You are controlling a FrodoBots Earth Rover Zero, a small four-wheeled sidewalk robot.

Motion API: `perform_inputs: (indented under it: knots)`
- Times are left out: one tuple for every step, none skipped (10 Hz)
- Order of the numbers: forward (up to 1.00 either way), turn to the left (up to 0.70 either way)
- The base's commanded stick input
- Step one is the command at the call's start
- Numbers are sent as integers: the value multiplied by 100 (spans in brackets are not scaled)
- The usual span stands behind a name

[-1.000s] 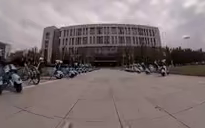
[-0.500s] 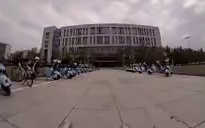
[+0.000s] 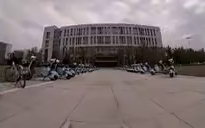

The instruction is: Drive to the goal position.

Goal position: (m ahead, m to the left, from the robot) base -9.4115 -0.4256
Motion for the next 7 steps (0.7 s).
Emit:
perform_inputs:
  knots:
    - [70,0]
    - [70,0]
    - [70,0]
    - [70,-6]
    - [70,-12]
    - [70,-10]
    - [70,-3]
